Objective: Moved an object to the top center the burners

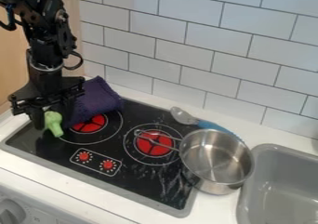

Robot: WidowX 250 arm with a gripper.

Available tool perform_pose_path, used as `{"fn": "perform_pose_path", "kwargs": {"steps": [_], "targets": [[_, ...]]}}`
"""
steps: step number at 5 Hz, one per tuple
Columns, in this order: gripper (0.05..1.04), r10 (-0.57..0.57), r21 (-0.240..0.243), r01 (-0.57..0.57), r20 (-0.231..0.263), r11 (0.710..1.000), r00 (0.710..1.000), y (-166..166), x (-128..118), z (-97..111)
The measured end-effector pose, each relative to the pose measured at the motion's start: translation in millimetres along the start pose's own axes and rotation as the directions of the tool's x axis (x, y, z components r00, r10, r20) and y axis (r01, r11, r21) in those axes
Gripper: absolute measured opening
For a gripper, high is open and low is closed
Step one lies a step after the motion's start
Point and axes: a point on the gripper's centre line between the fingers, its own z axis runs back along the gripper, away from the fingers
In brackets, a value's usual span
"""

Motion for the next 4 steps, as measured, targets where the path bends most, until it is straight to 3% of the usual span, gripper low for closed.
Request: {"fn": "perform_pose_path", "kwargs": {"steps": [1,4], "targets": [[0.544,-0.002,0.008,0.002,-0.003,1.0,1.0,4,-3,5],[0.544,-0.04,-0.03,0.041,0.042,0.999,0.998,-10,-6,32]]}}
